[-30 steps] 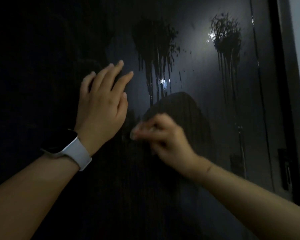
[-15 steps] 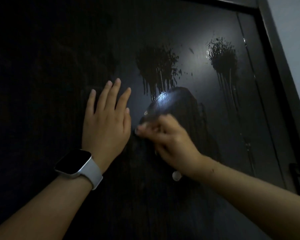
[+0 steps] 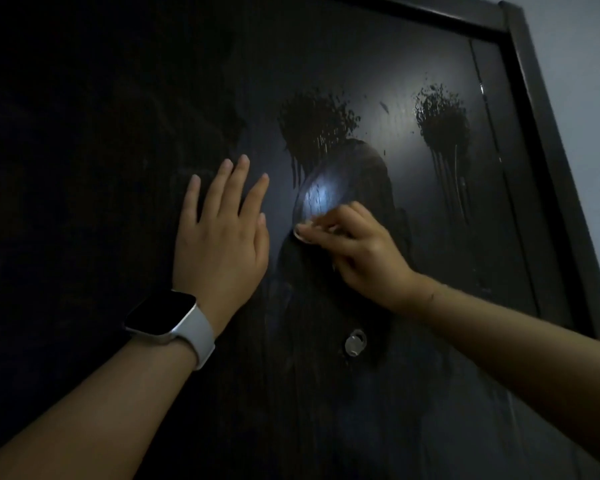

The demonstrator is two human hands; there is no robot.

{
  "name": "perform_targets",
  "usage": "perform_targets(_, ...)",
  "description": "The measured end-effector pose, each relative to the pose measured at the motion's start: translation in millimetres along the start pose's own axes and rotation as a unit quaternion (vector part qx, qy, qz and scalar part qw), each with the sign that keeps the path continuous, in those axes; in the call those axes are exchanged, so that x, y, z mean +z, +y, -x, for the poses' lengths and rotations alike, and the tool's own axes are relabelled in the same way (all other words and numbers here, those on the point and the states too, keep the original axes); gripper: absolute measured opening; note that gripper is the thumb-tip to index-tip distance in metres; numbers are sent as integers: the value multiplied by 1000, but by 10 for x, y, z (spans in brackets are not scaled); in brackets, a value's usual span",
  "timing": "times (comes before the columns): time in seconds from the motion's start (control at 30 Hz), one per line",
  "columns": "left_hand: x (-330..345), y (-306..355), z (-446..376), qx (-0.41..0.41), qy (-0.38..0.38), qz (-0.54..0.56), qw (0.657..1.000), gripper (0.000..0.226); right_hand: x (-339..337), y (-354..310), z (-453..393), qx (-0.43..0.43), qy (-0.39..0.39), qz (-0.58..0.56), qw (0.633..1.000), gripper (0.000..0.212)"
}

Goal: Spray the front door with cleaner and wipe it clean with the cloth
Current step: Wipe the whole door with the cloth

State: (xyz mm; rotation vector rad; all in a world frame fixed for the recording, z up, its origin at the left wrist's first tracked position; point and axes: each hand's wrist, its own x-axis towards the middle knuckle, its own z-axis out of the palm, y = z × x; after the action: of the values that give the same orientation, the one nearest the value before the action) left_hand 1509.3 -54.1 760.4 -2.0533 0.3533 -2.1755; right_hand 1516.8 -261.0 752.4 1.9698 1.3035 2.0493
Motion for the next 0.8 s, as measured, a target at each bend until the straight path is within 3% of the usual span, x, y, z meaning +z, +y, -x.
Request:
perform_targets(0.07, 5, 0, 2, -2, 2, 1, 1000, 52, -143, 252, -21, 7, 5, 11, 1000, 40)
perform_targets(0.2, 23, -2, 8, -2, 9, 8, 1000, 51, -307, 836, -510, 259, 135, 48, 955, 29)
perform_targets(0.27, 29, -2, 6, 0, 11, 8, 1000, 51, -199, 783, -682, 294, 157, 38, 942, 27)
perform_targets(0.33, 27, -6, 11, -1, 11, 8, 1000, 52, -24, 468, -664, 215, 147, 27, 965, 29)
perform_targets(0.43, 24, -12, 3, -1, 15, 12, 1000, 52, 79, 32, -261, 17, 48, -7, 999, 35)
perform_targets(0.5, 26, -19, 1, -2, 18, 20, 1000, 52, -35, 109, -86, -24, 8, -30, 999, 40)
perform_targets(0.6, 59, -32, 2, 0, 25, 26, 999, 51, -175, 526, -267, 121, 94, -13, 988, 33)
perform_targets(0.7, 80, -33, 13, 3, 31, 26, 999, 51, -190, 750, -698, 318, 195, -4, 928, 26)
perform_targets(0.73, 81, -34, 12, 4, 32, 26, 999, 51, -143, 736, -792, 348, 204, 2, 915, 27)
perform_targets(0.8, 77, -38, -8, 7, 32, 29, 999, 51, 9, 559, -848, 312, 213, 5, 926, 28)
